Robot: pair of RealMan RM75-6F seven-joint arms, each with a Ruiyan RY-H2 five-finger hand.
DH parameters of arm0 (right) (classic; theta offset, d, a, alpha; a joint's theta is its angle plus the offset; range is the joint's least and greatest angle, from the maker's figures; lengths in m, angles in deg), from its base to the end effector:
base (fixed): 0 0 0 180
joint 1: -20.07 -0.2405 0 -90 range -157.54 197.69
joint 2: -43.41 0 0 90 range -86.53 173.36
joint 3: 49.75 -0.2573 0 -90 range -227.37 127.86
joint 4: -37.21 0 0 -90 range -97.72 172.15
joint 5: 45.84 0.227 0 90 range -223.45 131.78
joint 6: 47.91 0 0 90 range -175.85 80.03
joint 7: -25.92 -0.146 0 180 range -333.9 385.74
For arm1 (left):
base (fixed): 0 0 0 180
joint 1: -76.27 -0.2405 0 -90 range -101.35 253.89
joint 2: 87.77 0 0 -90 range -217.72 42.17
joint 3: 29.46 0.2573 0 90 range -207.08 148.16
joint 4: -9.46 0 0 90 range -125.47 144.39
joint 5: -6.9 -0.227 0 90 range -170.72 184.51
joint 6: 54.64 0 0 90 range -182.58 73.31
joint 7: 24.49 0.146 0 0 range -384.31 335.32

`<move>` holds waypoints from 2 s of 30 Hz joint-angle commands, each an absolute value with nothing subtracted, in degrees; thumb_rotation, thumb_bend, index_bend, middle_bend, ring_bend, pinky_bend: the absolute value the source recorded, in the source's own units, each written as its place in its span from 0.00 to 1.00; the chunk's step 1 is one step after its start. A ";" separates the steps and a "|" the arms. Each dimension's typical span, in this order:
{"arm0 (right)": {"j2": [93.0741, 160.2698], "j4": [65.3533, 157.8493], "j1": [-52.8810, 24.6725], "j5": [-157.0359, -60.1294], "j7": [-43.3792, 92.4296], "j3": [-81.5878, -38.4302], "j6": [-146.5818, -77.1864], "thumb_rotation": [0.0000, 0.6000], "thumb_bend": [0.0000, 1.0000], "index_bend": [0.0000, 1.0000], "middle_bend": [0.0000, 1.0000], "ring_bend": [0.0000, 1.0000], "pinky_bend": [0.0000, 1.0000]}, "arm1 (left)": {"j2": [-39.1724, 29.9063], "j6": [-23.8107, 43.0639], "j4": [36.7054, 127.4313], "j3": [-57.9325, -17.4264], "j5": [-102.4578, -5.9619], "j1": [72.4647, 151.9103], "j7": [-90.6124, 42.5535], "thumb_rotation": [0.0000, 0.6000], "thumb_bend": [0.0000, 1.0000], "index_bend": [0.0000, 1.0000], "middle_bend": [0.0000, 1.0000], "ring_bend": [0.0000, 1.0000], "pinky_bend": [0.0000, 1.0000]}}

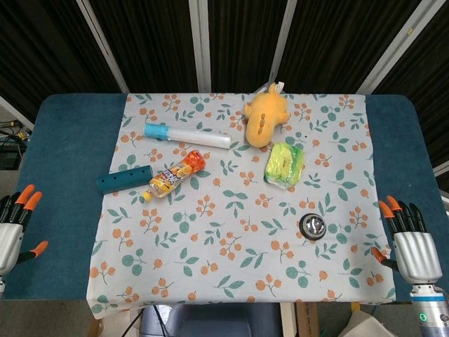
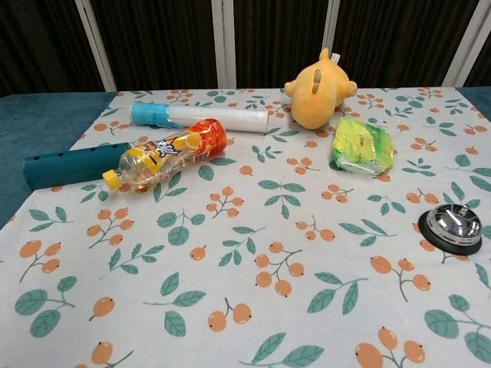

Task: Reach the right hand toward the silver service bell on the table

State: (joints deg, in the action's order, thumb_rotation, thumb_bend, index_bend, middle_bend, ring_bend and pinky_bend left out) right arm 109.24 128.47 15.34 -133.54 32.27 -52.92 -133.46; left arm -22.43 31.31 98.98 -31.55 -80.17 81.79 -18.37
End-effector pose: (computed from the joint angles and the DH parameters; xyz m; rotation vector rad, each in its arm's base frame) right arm -0.3153 -0.1850 0.1363 1.4322 -0.8054 0.8546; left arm -0.3227 0.1859 0.1411 -1.4442 -0.7818 -0.8247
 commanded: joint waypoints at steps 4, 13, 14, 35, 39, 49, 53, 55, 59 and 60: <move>109.07 128.45 15.53 -133.28 31.67 -52.92 -133.51 1.00 0.23 0.00 0.00 0.00 0.00 | -22.51 31.48 99.17 -31.49 -80.55 81.85 -17.85 1.00 0.03 0.00 0.00 0.00 0.00; 109.02 128.61 15.51 -133.81 32.05 -52.57 -133.39 1.00 0.23 0.00 0.00 0.00 0.00 | -22.48 31.62 99.14 -31.45 -80.55 81.73 -18.11 1.00 0.02 0.00 0.00 0.00 0.00; 109.07 128.60 15.49 -133.79 32.11 -52.57 -133.34 1.00 0.23 0.00 0.00 0.00 0.00 | -22.47 31.56 99.13 -31.48 -80.52 81.77 -18.17 1.00 0.02 0.00 0.00 0.00 0.00; 110.70 132.15 13.26 -135.44 33.49 -51.04 -128.83 1.00 0.56 0.00 0.00 0.00 0.00 | -22.48 31.38 99.70 -31.76 -80.13 81.95 -18.74 1.00 0.02 0.00 0.00 0.00 0.00; 112.08 133.14 11.54 -134.01 37.59 -50.74 -124.71 1.00 0.71 0.00 0.00 0.00 0.00 | -22.52 31.70 99.82 -31.81 -80.30 81.88 -18.91 1.00 0.03 0.00 0.00 0.00 0.00; 117.00 131.81 9.13 -129.65 47.27 -50.27 -118.53 1.00 0.84 0.00 0.00 0.00 0.00 | -22.64 31.46 99.84 -32.09 -79.75 81.96 -19.83 1.00 0.02 0.00 0.00 0.00 0.00; 117.95 130.84 8.89 -128.15 49.00 -50.04 -117.35 1.00 0.84 0.00 0.00 0.00 0.00 | -22.52 30.86 99.88 -31.92 -79.72 82.18 -19.24 1.00 0.02 0.00 0.00 0.00 0.00; 118.17 130.85 8.80 -127.51 49.04 -50.15 -117.07 1.00 0.84 0.00 0.00 0.00 0.00 | -22.44 30.70 99.87 -31.84 -79.71 82.22 -18.96 1.00 0.02 0.00 0.00 0.00 0.00; 118.84 130.60 8.30 -127.09 49.47 -50.19 -116.46 1.00 0.84 0.00 0.00 0.00 0.00 | -22.32 30.48 99.79 -31.83 -79.48 82.26 -18.76 1.00 0.02 0.00 0.00 0.00 0.00; 119.08 130.46 8.14 -127.08 49.70 -50.20 -116.30 1.00 0.84 0.00 0.00 0.00 0.00 | -22.32 30.46 99.78 -31.86 -79.41 82.27 -18.73 1.00 0.03 0.00 0.00 0.00 0.00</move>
State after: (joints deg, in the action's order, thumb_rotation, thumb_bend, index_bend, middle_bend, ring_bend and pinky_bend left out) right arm 118.90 130.59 8.29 -127.10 49.53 -50.19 -116.44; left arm -22.32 30.47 99.79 -31.85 -79.42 82.26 -18.73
